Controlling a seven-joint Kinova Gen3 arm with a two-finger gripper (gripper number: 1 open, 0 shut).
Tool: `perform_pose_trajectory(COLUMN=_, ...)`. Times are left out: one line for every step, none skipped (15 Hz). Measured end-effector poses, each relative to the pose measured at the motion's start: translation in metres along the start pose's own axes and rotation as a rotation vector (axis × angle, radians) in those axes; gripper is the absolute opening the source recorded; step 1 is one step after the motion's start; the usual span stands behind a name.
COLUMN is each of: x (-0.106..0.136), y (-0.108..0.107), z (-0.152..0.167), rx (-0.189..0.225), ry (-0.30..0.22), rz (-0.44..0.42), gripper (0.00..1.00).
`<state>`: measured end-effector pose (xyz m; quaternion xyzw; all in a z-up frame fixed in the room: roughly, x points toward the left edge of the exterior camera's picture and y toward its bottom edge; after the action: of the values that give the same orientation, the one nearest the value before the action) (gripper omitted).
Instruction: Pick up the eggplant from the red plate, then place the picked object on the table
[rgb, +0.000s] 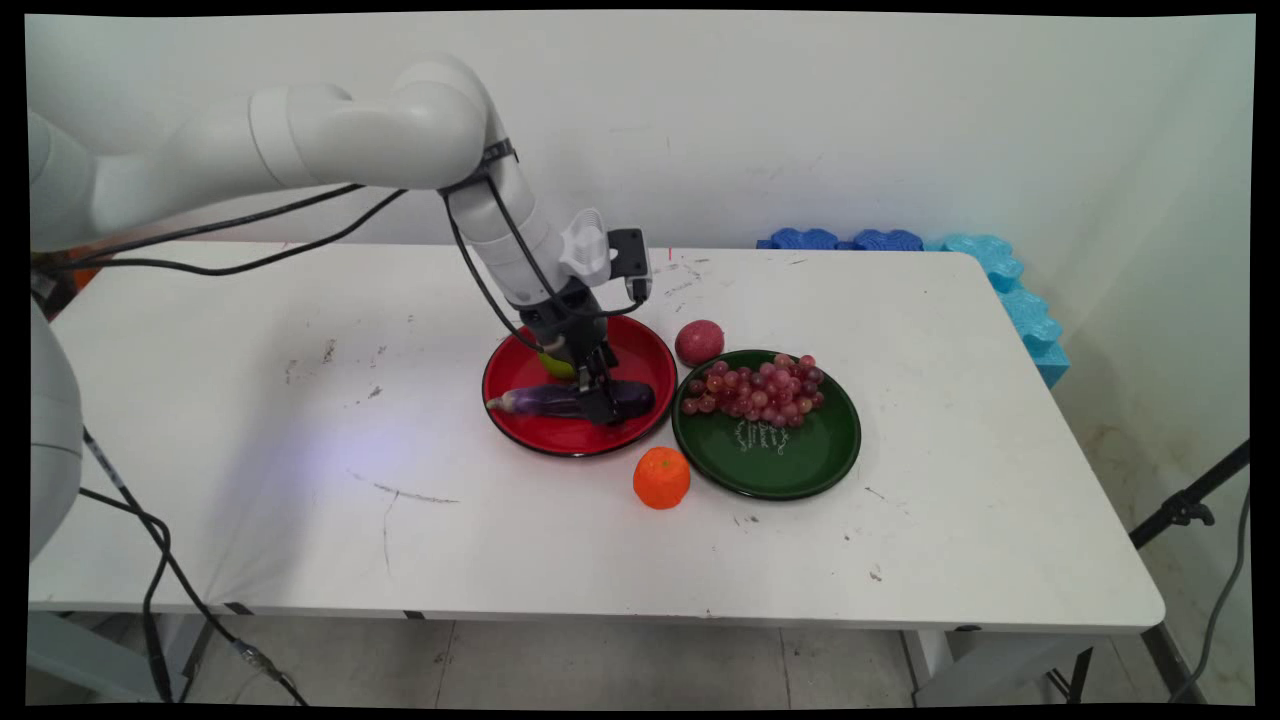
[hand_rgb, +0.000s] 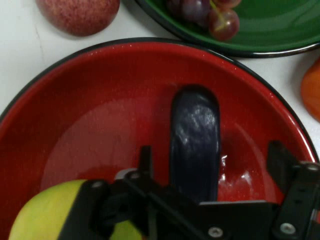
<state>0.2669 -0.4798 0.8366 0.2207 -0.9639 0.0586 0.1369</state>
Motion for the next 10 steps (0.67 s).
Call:
perform_pose_trajectory(x=0.001, y=-0.001, z=0.002, rx=-0.001, ry=-0.006, rz=0.007, gripper=0.0)
perform_pose_trajectory(x=0.001, y=-0.002, z=0.003, rx=-0.001, ry=-0.011, rz=0.012, gripper=0.0)
perform_pose_trajectory(x=0.001, y=-0.004, z=0.003, rx=0.0, ry=-0.017, rz=0.018, gripper=0.0)
perform_pose_trajectory(x=0.0, y=-0.004, z=0.002, rx=0.0, ry=-0.022, rz=0.026, gripper=0.0)
perform_pose_trajectory(x=0.0, y=-0.004, z=0.0, rx=0.0, ry=-0.025, rz=0.032, gripper=0.0)
perform_pose_trajectory(x=0.0, y=-0.004, z=-0.002, rx=0.0, ry=-0.027, rz=0.036, gripper=0.0)
perform_pose_trajectory(x=-0.001, y=-0.002, z=-0.004, rx=0.0, ry=-0.028, rz=0.042, gripper=0.0)
perform_pose_trajectory(x=0.003, y=0.004, z=-0.007, rx=-0.005, ry=-0.027, rz=0.071, gripper=0.0)
perform_pose_trajectory(x=0.002, y=0.006, z=-0.013, rx=-0.004, ry=-0.025, rz=0.08, gripper=0.0)
perform_pose_trajectory(x=0.002, y=0.009, z=-0.019, rx=-0.003, ry=-0.022, rz=0.087, gripper=0.0)
